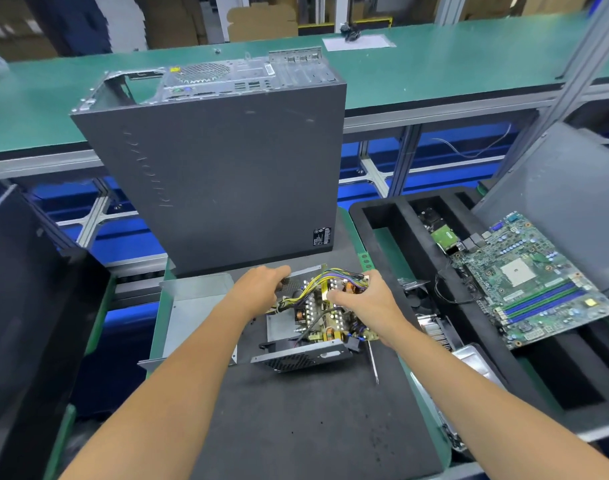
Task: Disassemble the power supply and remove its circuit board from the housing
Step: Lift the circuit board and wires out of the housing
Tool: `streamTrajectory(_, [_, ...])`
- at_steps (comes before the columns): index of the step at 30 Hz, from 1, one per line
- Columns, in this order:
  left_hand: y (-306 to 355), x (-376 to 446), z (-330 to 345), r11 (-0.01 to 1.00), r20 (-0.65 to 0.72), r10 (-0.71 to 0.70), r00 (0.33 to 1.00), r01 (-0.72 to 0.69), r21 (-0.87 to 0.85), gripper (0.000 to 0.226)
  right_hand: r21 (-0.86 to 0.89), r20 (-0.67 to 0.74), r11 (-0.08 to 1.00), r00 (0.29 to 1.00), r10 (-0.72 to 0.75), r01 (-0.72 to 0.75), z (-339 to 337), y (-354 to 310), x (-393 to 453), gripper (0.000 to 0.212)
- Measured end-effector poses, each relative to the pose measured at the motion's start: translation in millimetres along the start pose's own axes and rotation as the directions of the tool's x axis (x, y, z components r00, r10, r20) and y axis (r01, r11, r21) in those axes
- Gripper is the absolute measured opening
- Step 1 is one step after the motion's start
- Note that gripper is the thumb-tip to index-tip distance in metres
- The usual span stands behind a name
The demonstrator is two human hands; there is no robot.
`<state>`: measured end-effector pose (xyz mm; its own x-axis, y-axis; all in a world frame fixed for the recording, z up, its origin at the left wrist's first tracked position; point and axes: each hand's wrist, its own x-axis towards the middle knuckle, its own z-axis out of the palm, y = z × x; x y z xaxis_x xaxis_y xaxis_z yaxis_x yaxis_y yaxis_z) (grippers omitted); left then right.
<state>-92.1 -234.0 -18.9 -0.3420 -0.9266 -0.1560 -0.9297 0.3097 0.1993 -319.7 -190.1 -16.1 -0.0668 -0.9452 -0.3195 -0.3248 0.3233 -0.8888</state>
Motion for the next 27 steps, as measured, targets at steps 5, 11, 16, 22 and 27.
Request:
streamTrajectory(5, [2.3,-2.5,-2.5,0.999,0.032,0.029,0.999,-0.030,0.039,0.033,-0.002,0.039,0.999,0.998,0.044,-0.044,-2.2,0.7,3.0,0.065])
streamTrajectory(11, [6.5,-4.2,-5.5,1.000,0.049,0.010,0.999,-0.011,0.022,0.027,0.061,0.063,0.993,0.993,0.100,-0.104,-2.0,5.6,11.9,0.059])
streamTrajectory(16, [23.8,-21.9,-19.4,0.973,-0.360,0.204,0.910,-0.229,-0.028,0.005,0.073,0.083,0.975,0.976,0.203,-0.209,-2.6,15.4,22.8,0.059])
streamTrajectory(22, [71.9,-38.6,-17.2,0.843,-0.158,0.537,0.829,-0.520,0.140,0.020,0.081,0.101,0.975,0.975,0.198,-0.206,-3.5,9.1,25.8,0.078])
streamTrajectory(27, [92.5,-40.3,-4.5,0.828,-0.063,0.556,0.829,-0.546,0.127,0.028,0.065,0.113,0.978,0.975,0.189,-0.197,-4.9,4.6,27.5,0.071])
